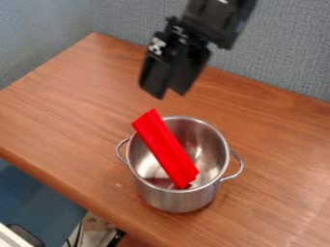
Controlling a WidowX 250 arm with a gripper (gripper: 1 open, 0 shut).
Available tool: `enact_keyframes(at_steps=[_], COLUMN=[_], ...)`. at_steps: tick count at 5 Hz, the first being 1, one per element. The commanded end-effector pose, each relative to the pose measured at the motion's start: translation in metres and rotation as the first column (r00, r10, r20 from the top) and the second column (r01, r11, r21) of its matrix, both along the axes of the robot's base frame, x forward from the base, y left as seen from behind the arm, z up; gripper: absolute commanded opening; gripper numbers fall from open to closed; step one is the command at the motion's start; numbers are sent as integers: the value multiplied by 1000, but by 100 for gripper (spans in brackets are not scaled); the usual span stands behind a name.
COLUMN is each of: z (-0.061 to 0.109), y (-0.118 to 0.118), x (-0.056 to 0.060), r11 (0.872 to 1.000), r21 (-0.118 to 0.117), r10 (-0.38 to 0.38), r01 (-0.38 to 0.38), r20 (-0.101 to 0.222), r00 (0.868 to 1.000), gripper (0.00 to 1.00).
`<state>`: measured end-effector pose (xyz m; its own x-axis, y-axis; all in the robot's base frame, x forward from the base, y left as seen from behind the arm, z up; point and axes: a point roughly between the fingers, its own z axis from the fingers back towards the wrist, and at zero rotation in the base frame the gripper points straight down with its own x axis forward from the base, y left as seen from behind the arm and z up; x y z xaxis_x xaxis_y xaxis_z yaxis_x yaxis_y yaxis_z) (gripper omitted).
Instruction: Put the red object in the metal pot
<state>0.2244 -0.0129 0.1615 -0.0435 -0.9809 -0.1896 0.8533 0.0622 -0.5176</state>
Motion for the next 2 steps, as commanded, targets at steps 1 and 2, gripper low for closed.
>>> enact_keyframes(at_steps=[1, 2], z=[13, 16], y=[20, 36], x=[-5, -7], r11=[996, 993], r21=[-25, -48], r10=[83, 114], r01=[-82, -109], r20=[73, 130], r00=[994, 985], gripper=[100, 100])
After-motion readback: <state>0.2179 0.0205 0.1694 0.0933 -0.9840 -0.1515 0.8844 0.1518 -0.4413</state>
